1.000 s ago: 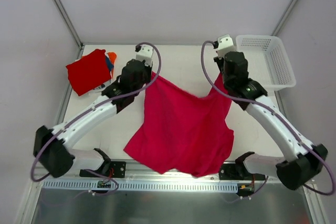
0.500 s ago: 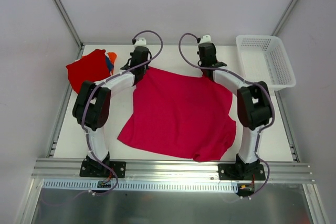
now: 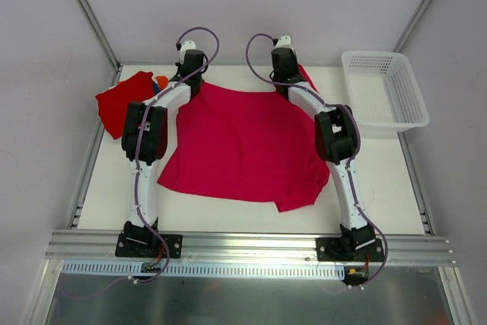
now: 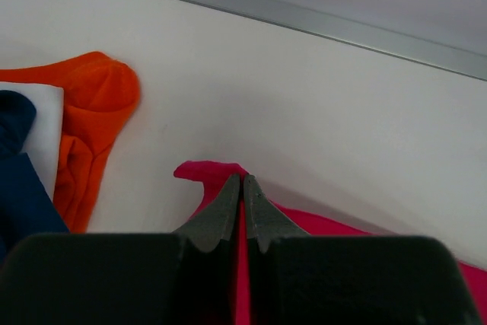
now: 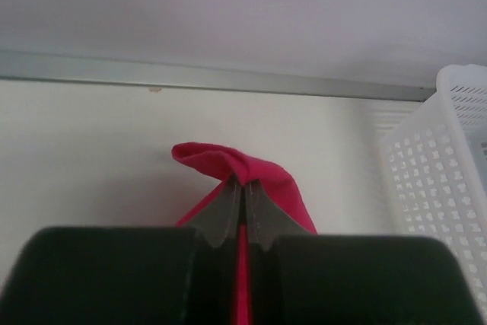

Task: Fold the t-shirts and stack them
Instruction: Flatten out the tshirt

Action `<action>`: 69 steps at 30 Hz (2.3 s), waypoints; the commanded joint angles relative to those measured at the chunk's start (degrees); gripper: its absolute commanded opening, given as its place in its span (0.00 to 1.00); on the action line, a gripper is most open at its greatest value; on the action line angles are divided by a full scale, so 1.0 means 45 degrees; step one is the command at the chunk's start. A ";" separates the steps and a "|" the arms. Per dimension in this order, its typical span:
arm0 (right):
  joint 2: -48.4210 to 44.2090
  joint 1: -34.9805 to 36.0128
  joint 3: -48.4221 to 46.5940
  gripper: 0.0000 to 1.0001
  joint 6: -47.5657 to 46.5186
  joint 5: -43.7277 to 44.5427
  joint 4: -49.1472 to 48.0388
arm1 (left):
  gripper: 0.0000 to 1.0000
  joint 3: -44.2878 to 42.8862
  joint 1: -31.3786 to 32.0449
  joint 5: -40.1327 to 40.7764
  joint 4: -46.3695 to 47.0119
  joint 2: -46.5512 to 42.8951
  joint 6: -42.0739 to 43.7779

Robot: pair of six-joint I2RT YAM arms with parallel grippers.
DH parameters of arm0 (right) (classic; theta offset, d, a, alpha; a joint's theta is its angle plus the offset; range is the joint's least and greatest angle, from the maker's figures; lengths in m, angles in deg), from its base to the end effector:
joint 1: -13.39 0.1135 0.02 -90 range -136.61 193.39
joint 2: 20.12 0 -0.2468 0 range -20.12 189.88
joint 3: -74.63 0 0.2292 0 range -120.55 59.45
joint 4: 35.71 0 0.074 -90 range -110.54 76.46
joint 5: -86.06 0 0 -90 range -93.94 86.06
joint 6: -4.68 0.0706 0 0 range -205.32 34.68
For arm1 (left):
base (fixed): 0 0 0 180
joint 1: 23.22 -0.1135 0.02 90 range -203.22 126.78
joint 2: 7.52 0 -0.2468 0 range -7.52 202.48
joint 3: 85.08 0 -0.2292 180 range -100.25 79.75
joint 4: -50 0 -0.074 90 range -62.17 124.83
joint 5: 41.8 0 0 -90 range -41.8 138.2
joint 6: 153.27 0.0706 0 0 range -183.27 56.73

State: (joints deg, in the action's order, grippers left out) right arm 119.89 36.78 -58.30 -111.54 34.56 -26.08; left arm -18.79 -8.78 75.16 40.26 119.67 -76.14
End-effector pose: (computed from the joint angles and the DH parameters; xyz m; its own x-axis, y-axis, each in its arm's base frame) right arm 0.5317 0.1821 0.2067 -0.3413 -0.5243 -0.7801 0.0956 0.8063 -0.5837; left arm 0.5095 -0.0982 0.2027 -0.3319 -0.1196 -0.9357 -0.2617 0.9647 -0.0304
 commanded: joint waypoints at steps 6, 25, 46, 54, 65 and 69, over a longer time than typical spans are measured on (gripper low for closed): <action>0.1229 0.0171 -0.2189 1.00 0.0358 -0.0550 -0.0567 | 0.92 -0.3471 -0.0415 0.2229 -0.2202 0.1986 0.0182; -1.1633 0.2102 1.0866 0.99 0.7014 0.0155 0.5099 | 0.99 0.5826 0.2494 0.0662 -0.4391 -0.7871 -0.3191; -1.7890 0.1813 1.9449 0.99 1.2174 -0.1133 0.6213 | 0.92 1.1878 0.4878 -0.0172 -0.4371 -1.1624 -0.4739; -1.6487 0.1423 1.9449 0.90 1.2232 -0.1583 0.4476 | 0.92 1.2581 0.4917 -0.0034 -0.4352 -1.2172 -0.4739; -1.4100 0.0681 1.9487 0.42 1.2681 -0.3009 0.2032 | 0.92 1.2796 0.5034 0.0336 -0.4371 -1.2036 -0.4446; -1.4412 0.0562 1.9663 0.00 1.2681 -0.3107 0.2207 | 0.92 1.2875 0.5034 0.0435 -0.4332 -1.1743 -0.4524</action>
State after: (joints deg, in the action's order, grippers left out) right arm 55.41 39.47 29.17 -56.72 24.18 -14.71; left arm 38.73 13.23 75.45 20.50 66.76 -96.75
